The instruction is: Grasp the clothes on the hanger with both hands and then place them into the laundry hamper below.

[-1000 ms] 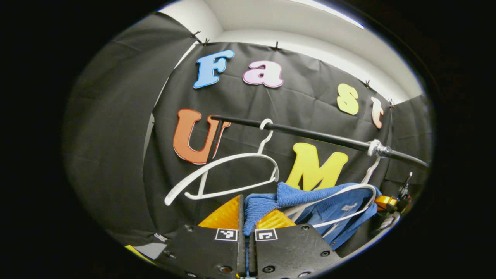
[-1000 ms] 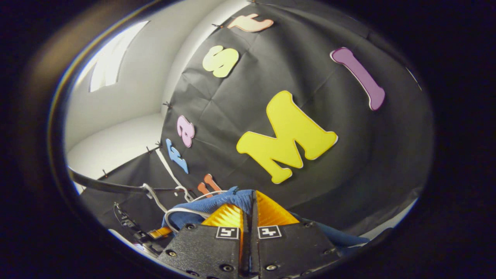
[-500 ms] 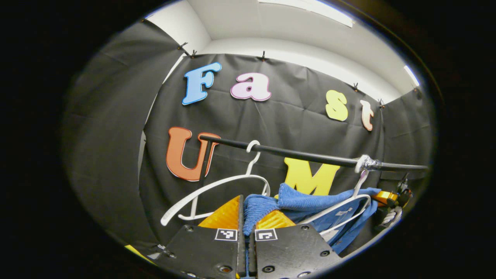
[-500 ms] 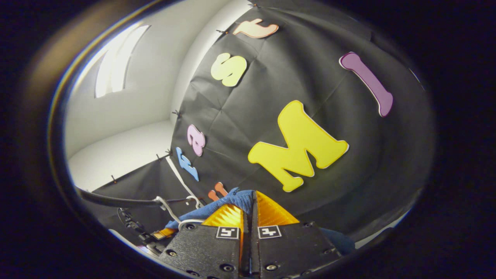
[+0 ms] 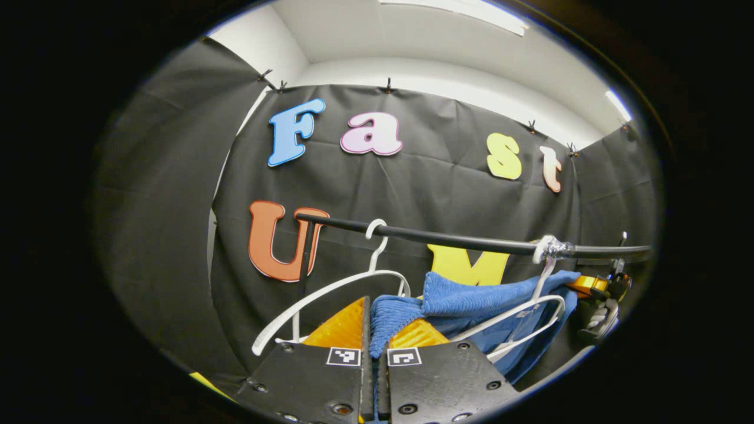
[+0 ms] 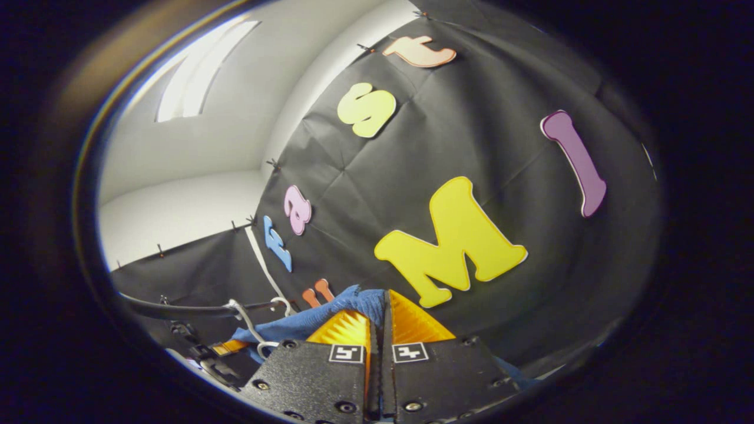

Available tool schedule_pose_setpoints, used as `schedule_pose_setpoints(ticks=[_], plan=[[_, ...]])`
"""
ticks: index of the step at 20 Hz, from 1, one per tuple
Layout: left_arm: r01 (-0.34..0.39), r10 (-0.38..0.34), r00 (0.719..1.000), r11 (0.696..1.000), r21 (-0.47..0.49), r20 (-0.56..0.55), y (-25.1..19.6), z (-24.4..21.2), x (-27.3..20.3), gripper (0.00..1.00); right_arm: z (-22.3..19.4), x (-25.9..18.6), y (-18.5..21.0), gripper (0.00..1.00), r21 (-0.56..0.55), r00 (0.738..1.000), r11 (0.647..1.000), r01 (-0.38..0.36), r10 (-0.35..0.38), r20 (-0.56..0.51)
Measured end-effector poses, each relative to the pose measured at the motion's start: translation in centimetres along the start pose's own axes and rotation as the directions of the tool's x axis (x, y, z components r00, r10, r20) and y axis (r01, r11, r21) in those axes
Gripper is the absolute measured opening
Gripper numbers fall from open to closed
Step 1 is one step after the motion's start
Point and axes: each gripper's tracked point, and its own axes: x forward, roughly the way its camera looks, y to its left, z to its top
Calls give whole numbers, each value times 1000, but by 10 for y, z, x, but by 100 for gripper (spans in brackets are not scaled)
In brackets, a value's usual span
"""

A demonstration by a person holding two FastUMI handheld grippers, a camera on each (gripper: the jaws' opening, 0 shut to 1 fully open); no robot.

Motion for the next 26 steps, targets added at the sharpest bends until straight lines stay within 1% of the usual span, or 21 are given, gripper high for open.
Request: schedule_pose_setpoints(ticks=[1, 2, 3, 4, 5, 6, 7, 8, 11, 15, 16, 18, 19, 20, 24, 26], plan=[[4, -4, 1000, 1000, 1, -10, -1, -4, 1, 7, -5, 1, -9, 5, -40, 999, 999, 35, -36, -21], [4, -4, 1000, 1000, 6, -23, 0, -10, 1, 2, -9, 1, -15, 4, -70, 997, 995, 67, -69, -33], [6, -5, 999, 1000, 10, -40, 0, -16, 0, 2, -17, 1, -21, 5, -82, 993, 992, 99, -103, -55], [-2, 3, 999, 1000, 20, -50, 2, -20, 0, 3, -20, 9, -34, 5, -77, 991, 991, 113, -118, -63], [-7, 8, 998, 1000, 21, -55, 4, -25, -2, 7, -24, 10, -33, 5, -68, 991, 991, 115, -119, -66], [-10, 10, 998, 1000, 13, -60, 5, -29, -2, 7, -28, 10, -34, 5, -58, 990, 992, 112, -117, -76], [-12, 12, 998, 1000, -1, -65, 7, -32, -3, 2, -34, 9, -34, 5, -48, 990, 993, 107, -111, -84], [-16, 15, 997, 1000, -15, -73, 9, -37, -3, 7, -40, 10, -35, 5, -39, 989, 994, 102, -105, -100], [-31, 28, 996, 999, -39, -87, 16, -48, -6, 7, -60, 0, -29, 5, -15, 985, 995, 100, -101, -139], [-56, 47, 991, 996, -69, -125, 26, -68, -10, 7, -82, -5, -32, 5, 88, 983, 993, 74, -58, -173], [-58, 48, 990, 995, -76, -130, 27, -73, -13, 3, -88, -6, -35, 5, 102, 982, 992, 74, -55, -179], [-66, 53, 990, 993, -93, -131, 29, -78, -17, 3, -93, -10, -34, 5, 152, 983, 986, 60, -32, -181], [-66, 52, 990, 992, -110, -130, 29, -79, -18, 7, -92, -10, -31, 5, 209, 986, 977, 47, -11, -169], [-62, 45, 990, 990, -129, -131, 27, -80, -17, 3, -94, -9, -32, 5, 236, 986, 970, 48, -7, -169], [-42, 21, 990, 989, -143, -142, 23, -82, -19, 3, -94, -10, -39, 5, 258, 987, 963, 71, -30, -160], [-38, 18, 990, 989, -141, -138, 25, -81, -17, 3, -97, -9, -40, 5, 244, 984, 967, 79, -37, -173]])
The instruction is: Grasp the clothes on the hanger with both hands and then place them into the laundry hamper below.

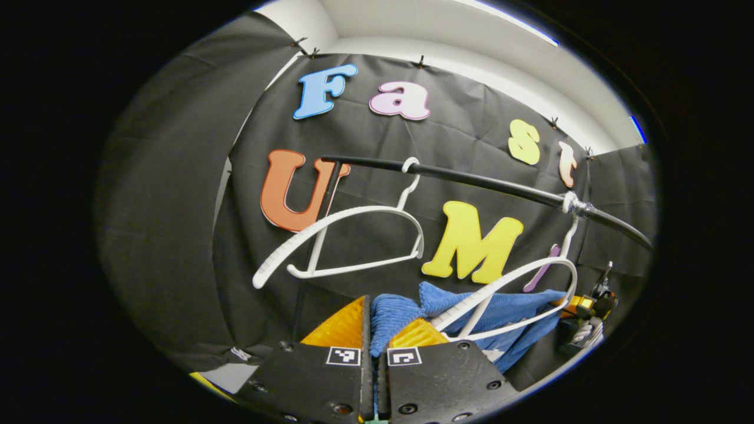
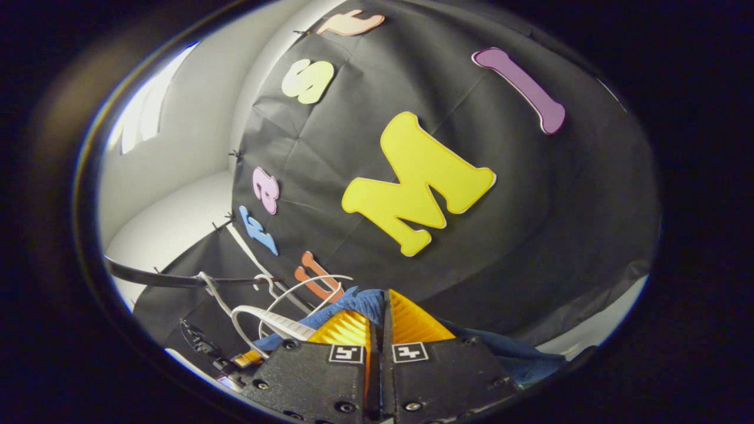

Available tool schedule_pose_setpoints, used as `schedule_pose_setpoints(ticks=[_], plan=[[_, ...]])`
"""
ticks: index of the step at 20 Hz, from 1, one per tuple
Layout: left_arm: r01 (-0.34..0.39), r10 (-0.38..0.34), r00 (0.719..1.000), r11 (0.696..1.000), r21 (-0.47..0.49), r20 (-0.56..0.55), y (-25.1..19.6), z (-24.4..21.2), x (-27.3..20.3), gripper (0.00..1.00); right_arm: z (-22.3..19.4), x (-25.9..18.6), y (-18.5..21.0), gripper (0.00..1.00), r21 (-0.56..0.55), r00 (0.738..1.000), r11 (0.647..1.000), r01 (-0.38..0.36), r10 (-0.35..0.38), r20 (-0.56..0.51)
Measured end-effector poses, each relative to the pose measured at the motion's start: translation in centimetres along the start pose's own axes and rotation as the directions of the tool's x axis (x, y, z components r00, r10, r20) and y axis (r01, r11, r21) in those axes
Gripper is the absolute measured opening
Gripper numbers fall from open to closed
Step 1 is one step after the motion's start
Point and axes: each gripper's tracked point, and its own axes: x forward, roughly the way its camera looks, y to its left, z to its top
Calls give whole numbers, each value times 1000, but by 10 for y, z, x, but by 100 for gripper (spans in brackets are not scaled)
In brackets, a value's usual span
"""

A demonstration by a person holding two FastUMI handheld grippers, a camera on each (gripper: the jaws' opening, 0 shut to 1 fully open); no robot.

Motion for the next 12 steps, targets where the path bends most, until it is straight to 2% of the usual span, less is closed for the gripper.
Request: schedule_pose_setpoints(ticks=[6, 7, 9, 11, 12], plan=[[79, -80, 997, 991, -111, -3, -2, -3, -2, 3, -8, 1, -3, 5, 97, 998, 995, -36, 41, -42], [83, -87, 996, 988, -134, -25, -2, -10, -2, 0, -12, 3, -4, 5, 129, 997, 991, -39, 47, -60], [63, -76, 994, 986, -156, -81, 6, -33, -3, 3, -24, 17, -27, 5, 153, 993, 988, 2, 15, -113], [28, -45, 993, 988, -155, -112, 16, -51, -11, 7, -38, 12, -39, 5, 138, 992, 990, 22, -4, -129], [9, -27, 992, 989, -144, -124, 21, -59, -14, 3, -45, 8, -43, 4, 134, 990, 991, 27, -9, -139]])
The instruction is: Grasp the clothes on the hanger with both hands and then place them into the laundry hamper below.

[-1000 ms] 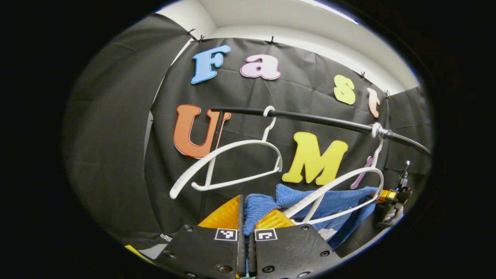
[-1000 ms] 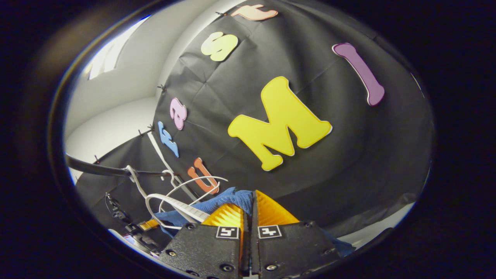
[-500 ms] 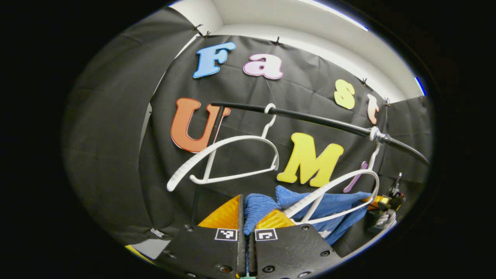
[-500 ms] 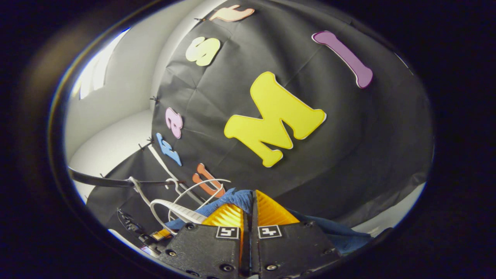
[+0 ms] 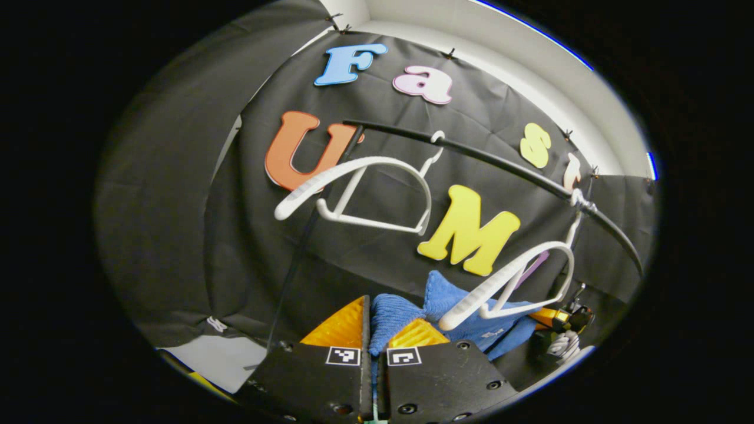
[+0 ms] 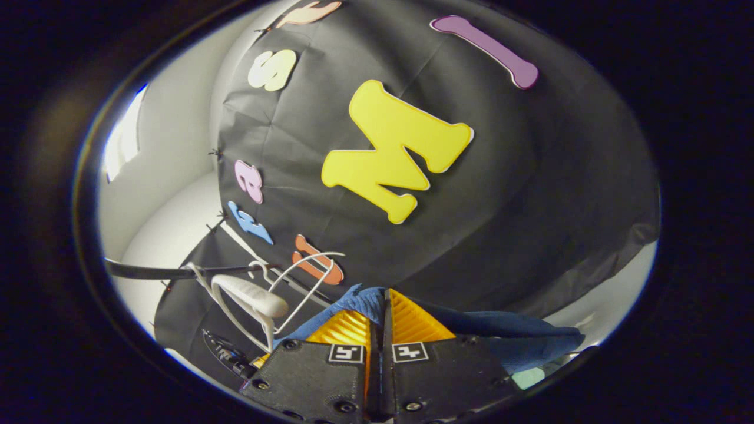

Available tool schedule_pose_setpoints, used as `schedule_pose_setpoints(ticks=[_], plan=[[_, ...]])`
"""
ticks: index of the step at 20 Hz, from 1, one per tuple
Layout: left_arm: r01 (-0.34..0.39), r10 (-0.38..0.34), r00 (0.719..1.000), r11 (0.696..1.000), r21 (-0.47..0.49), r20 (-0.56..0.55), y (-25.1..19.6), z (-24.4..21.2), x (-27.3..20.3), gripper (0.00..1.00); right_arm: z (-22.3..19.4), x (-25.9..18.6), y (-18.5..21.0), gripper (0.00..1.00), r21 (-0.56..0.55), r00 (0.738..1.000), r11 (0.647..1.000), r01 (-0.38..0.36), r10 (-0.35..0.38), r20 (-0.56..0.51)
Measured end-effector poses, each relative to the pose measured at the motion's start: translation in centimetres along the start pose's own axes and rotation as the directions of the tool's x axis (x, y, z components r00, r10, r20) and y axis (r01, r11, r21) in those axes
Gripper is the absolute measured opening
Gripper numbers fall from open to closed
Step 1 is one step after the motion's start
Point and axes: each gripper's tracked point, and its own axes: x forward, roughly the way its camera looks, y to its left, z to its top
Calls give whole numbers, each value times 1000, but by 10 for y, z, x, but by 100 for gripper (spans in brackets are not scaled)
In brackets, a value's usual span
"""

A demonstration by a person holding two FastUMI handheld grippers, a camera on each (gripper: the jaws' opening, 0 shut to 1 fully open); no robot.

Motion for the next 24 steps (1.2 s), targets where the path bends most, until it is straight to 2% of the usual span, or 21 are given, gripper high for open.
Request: schedule_pose_setpoints(ticks=[5, 9, 10, 11, 12, 15, 19, 24], plan=[[-59, 63, 997, 995, 76, -49, 14, -33, -15, 3, -27, -8, -17, 5, -34, 998, 998, 53, -53, -23], [-82, 90, 995, 985, 152, -46, 0, -44, -34, 3, -52, -23, -5, 5, -72, 998, 996, 54, -56, -38], [-78, 86, 995, 983, 167, -43, -7, -46, -38, 7, -62, -27, 2, 5, -74, 998, 996, 43, -47, -46], [-65, 73, 997, 981, 184, -37, -18, -46, -43, 7, -75, -34, 11, 5, -79, 998, 996, 28, -33, -59], [-48, 56, 998, 980, 195, -35, -29, -48, -46, 3, -86, -38, 19, 5, -89, 997, 996, 16, -23, -71], [-1, 10, 999, 973, 230, -38, -67, -62, -58, 2, -120, -43, 46, 5, -165, 993, 986, -14, -7, -121], [60, -46, 997, 972, 229, -68, -103, -77, -64, 2, -162, -48, 88, 5, -187, 984, 980, -70, 37, -174], [102, -80, 991, 970, 219, -107, -127, -106, -77, 2, -219, -53, 108, 5, -211, 969, 973, -94, 41, -243]])
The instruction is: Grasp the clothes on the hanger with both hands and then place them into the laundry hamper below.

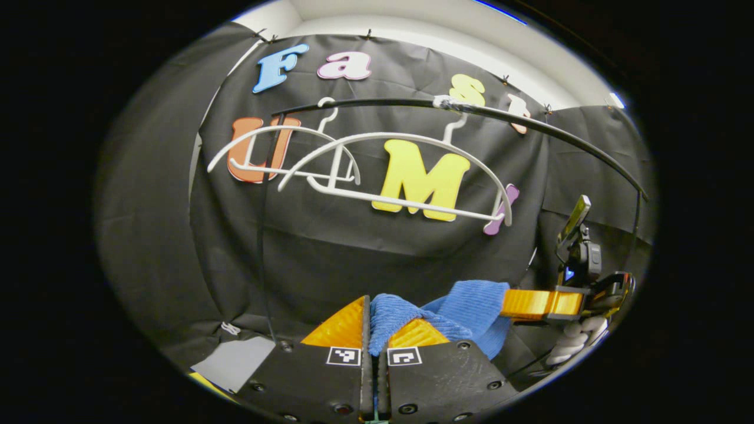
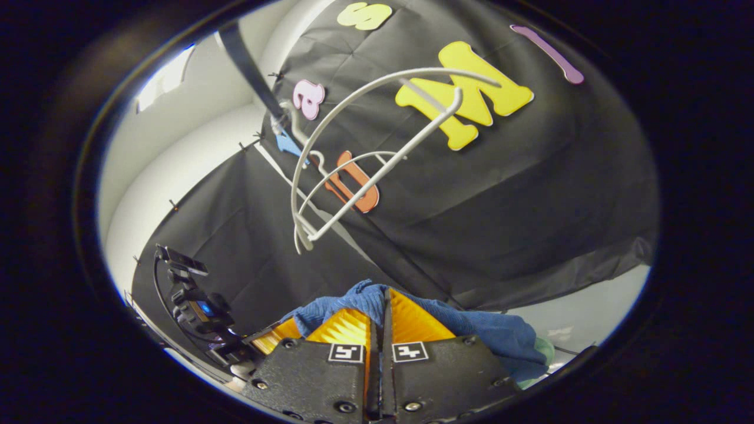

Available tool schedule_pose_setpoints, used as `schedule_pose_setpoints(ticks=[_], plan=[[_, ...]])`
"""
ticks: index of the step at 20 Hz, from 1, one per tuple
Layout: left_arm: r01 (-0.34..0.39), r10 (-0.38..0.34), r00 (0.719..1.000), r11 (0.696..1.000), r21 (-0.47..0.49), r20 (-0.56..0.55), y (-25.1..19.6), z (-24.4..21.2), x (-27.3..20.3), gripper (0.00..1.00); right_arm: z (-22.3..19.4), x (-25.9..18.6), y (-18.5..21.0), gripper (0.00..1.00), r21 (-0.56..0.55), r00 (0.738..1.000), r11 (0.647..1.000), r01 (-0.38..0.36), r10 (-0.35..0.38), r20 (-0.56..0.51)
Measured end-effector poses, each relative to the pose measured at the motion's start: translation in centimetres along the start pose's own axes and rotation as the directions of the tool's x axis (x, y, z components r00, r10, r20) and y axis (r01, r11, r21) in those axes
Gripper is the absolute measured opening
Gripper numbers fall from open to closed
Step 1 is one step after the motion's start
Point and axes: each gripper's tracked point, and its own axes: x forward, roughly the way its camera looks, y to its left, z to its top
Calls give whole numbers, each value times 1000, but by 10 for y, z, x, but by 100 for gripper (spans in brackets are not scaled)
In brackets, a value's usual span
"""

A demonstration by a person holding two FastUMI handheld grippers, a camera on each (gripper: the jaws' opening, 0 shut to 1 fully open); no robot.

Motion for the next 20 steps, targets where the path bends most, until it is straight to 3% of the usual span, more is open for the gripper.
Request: schedule_pose_setpoints(ticks=[2, 3, 4, 12, 15, 20], plan=[[5, -5, 1000, 1000, -7, -20, -7, -13, -7, 2, -19, 2, -2, 5, -2, 1000, 1000, 5, -5, -29], [5, -5, 999, 1000, -6, -35, -9, -24, -13, 7, -28, 6, -6, 5, 6, 999, 1000, 15, -15, -36], [12, -13, 999, 1000, -3, -45, -12, -35, -11, 2, -37, 7, -10, 5, 15, 999, 1000, 20, -19, -49], [-32, 17, 984, 996, -82, -179, 17, -145, -13, 3, -124, 9, -80, 5, 56, 972, 986, 155, -142, -187], [-62, 33, 970, 991, -116, -241, 32, -189, -7, 3, -157, 12, -109, 5, 47, 947, 974, 221, -203, -247], [-144, 82, 924, 980, -141, -374, 56, -263, 6, 3, -208, 19, -158, 5, 19, 890, 946, 324, -298, -344]])
